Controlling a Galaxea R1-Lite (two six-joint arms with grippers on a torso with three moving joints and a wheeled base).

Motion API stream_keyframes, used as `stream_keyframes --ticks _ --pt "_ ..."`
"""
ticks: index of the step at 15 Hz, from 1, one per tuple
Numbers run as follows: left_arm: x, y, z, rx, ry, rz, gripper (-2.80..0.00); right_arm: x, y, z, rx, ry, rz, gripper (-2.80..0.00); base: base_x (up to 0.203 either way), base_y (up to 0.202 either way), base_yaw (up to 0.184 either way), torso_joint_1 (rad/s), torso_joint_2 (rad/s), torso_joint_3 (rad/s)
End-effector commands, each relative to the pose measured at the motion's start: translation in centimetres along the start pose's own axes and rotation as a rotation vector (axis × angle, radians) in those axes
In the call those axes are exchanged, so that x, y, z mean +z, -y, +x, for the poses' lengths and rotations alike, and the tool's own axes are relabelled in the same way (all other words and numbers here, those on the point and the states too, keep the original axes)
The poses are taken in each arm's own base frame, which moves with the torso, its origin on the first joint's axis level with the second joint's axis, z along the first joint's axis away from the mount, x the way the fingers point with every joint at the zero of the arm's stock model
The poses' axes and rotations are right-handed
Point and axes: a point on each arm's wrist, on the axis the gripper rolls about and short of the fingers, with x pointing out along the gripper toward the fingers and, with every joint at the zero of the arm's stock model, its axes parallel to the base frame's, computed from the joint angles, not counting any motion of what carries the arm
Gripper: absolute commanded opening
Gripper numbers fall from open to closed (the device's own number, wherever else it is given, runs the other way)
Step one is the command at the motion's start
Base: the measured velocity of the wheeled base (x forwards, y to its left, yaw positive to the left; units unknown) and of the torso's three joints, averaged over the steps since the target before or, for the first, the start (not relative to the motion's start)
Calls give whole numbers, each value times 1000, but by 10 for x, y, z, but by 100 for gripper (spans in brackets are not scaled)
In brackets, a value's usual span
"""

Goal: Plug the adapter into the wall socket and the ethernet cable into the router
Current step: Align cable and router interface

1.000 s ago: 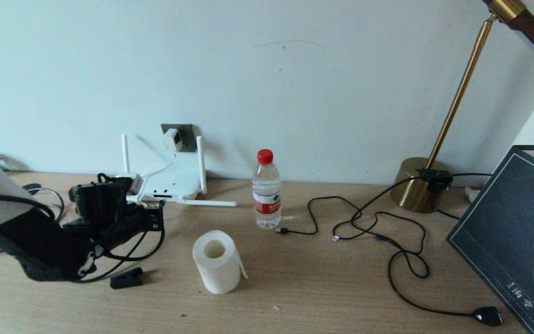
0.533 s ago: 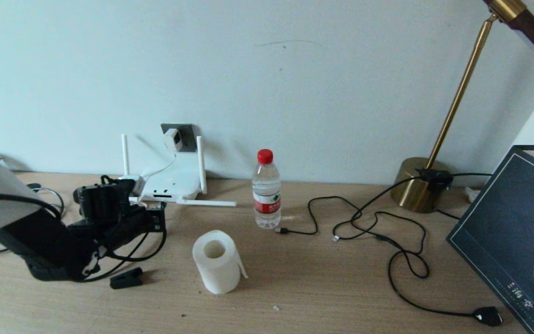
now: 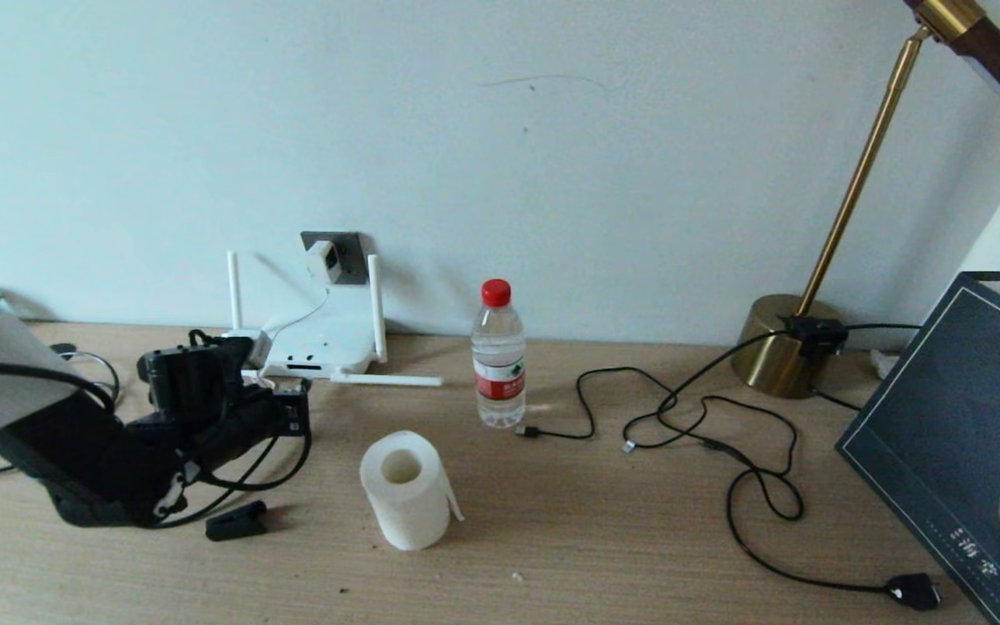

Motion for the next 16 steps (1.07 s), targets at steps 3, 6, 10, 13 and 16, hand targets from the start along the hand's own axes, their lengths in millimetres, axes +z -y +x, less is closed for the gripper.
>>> stream_keyframes --ticks 3,6,10,13,16 --pt "0 0 -1 1 4 1 -280 0 0 0 1 -3 0 -280 0 0 0 0 0 0" --pt "0 -1 -1 2 3 0 -280 0 0 0 1 -3 0 -280 0 0 0 0 0 0" --pt "0 0 0 1 4 1 -280 0 0 0 1 -3 0 -280 0 0 0 0 0 0" --pt "0 0 0 1 3 1 -280 0 0 0 1 -3 -1 -280 0 0 0 0 0 0" --pt "0 -1 0 2 3 0 -280 0 0 0 1 -3 0 -280 0 0 0 0 0 0"
